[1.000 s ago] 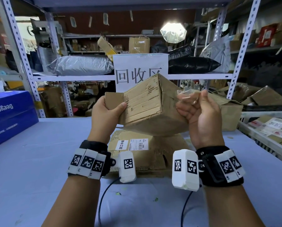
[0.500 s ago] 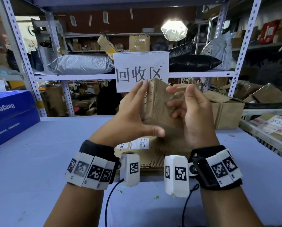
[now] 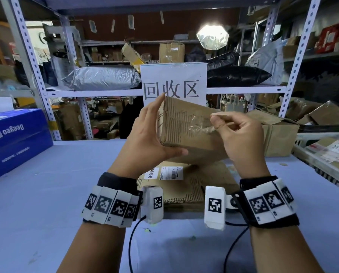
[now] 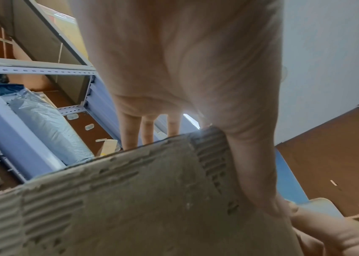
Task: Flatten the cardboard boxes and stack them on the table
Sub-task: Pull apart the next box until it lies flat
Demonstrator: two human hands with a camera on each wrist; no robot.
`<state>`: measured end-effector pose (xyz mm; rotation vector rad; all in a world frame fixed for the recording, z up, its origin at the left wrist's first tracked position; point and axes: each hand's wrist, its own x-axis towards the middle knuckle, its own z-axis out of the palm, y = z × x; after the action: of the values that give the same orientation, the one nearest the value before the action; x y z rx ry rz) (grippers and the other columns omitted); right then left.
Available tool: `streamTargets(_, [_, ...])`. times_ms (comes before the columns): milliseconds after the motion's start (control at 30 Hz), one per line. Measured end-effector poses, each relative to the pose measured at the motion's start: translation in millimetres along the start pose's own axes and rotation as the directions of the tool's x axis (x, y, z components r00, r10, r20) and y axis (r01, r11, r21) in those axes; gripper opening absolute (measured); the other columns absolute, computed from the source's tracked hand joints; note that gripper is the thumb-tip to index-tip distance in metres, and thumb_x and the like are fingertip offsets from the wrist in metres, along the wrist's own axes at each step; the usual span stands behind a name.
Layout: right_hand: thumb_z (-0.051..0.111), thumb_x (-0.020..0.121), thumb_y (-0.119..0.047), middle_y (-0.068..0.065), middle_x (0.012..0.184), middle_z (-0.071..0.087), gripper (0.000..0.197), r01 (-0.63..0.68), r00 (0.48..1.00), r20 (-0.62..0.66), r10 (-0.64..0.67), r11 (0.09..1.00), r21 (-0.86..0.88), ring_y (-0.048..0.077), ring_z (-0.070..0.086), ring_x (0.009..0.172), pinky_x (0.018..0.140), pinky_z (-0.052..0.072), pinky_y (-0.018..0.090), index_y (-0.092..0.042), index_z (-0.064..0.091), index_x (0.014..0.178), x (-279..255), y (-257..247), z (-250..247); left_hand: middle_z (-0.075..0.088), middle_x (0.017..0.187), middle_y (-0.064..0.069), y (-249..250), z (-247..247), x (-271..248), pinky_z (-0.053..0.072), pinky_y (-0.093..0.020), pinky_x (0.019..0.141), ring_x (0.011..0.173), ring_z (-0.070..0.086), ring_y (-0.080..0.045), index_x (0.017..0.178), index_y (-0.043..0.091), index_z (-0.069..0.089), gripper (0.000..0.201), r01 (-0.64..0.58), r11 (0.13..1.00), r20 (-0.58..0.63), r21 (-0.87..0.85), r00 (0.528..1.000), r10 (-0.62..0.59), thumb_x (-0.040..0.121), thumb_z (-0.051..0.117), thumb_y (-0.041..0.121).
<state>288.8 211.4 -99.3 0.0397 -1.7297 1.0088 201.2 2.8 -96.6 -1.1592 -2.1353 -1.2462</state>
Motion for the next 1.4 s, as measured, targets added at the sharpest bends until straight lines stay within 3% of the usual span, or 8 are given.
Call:
streamTargets(67, [0.067,0.094,-0.034,-0.023,0.068,0.064,0.008,0.027,0.999,0.028,-0.023,0.99,-0.141,-0.004,0.059,0.064,0.059,0.041,0.011,-0.032,0.07,0.087,-2,0,1,0.027,0.146,0.032,-1,1,-1,0.034,-0.045,0.119,0.142,0.027,0.003,0.155,0.053,0.012,0.128,0.003,1.0,-0.01,-0.011,1.0,-0.003,0.054,0.09,0.057])
streamTargets(200, [0.038,0.102,-0.043,-0.006,0.06,0.053,0.037,0.102,0.99,0.124,-0.062,0.93,-0.353,0.01,0.051,0.058,0.052,0.039,0.033,-0.026,0.051,0.071,-8,-4,7,0.025,0.141,0.042,-1,3,-1,0.034,-0.043,0.119,0.141,0.027,0.006,0.154,0.053,0.013,0.125,-0.005,1.0,-0.02,-0.01,1.0,0.005,0.053,0.085,0.064])
streamTargets(300, [0.033,0.103,-0.045,-0.006,0.052,0.039,0.044,0.137,0.984,0.167,-0.07,0.89,-0.436,0.008,0.04,0.051,0.048,0.022,0.03,-0.029,0.032,0.062,-9,-9,8,0.028,0.146,0.033,-1,3,-1,0.034,-0.044,0.12,0.142,0.027,0.004,0.156,0.048,0.014,0.128,-0.011,1.0,-0.019,0.003,1.0,0.011,0.055,0.091,0.057])
streamTargets(667, [0.021,0.083,-0.083,-0.01,0.055,0.05,0.07,0.183,0.947,0.321,0.016,0.796,-0.577,0.005,0.045,0.055,0.051,0.026,0.026,-0.03,0.046,0.044,-6,-17,6,0.028,0.154,0.023,1,5,-2,0.036,-0.045,0.118,0.142,0.028,-0.001,0.158,0.045,0.013,0.129,-0.024,0.999,0.01,0.027,1.0,0.023,0.058,0.093,0.049])
streamTargets(833, [0.03,0.087,-0.078,-0.008,0.059,0.056,0.07,0.201,0.918,0.389,0.076,0.755,-0.624,0.009,0.052,0.061,0.053,0.033,0.028,-0.023,0.055,0.052,-2,-20,3,0.028,0.157,0.02,0,4,-2,0.035,-0.047,0.119,0.145,0.028,-0.004,0.158,0.045,0.013,0.129,-0.033,0.999,0.019,0.018,0.999,0.033,0.058,0.094,0.049])
streamTargets(1100, [0.035,0.104,-0.044,-0.004,0.084,0.046,0.035,0.248,0.905,0.425,0.019,0.789,-0.563,0.024,0.051,0.078,0.065,0.037,0.036,-0.022,0.046,0.08,0,-23,7,0.031,0.154,0.02,3,3,1,0.036,-0.043,0.117,0.142,0.03,-0.002,0.156,0.046,0.013,0.125,-0.035,0.999,-0.028,0.028,0.999,0.036,0.057,0.088,0.059])
streamTargets(1300, [0.068,0.092,-0.035,-0.005,0.085,0.063,0.017,0.178,0.976,0.189,-0.111,0.906,-0.385,0.014,0.057,0.08,0.076,0.05,0.039,-0.018,0.072,0.094,1,-26,9,0.031,0.147,0.027,6,2,1,0.04,-0.049,0.115,0.14,0.035,-0.007,0.153,0.051,0.013,0.123,-0.024,0.999,-0.047,0.036,0.999,0.026,0.053,0.081,0.068])
streamTargets(1400, [0.08,0.08,-0.034,-0.015,0.074,0.065,0.037,0.101,0.994,0.073,-0.083,0.952,-0.29,0.005,0.062,0.072,0.075,0.053,0.029,-0.028,0.071,0.116,0,-27,9,0.03,0.144,0.029,7,3,0,0.041,-0.049,0.113,0.138,0.034,-0.005,0.154,0.051,0.012,0.124,-0.038,0.998,-0.04,0.046,0.998,0.04,0.054,0.085,0.064])
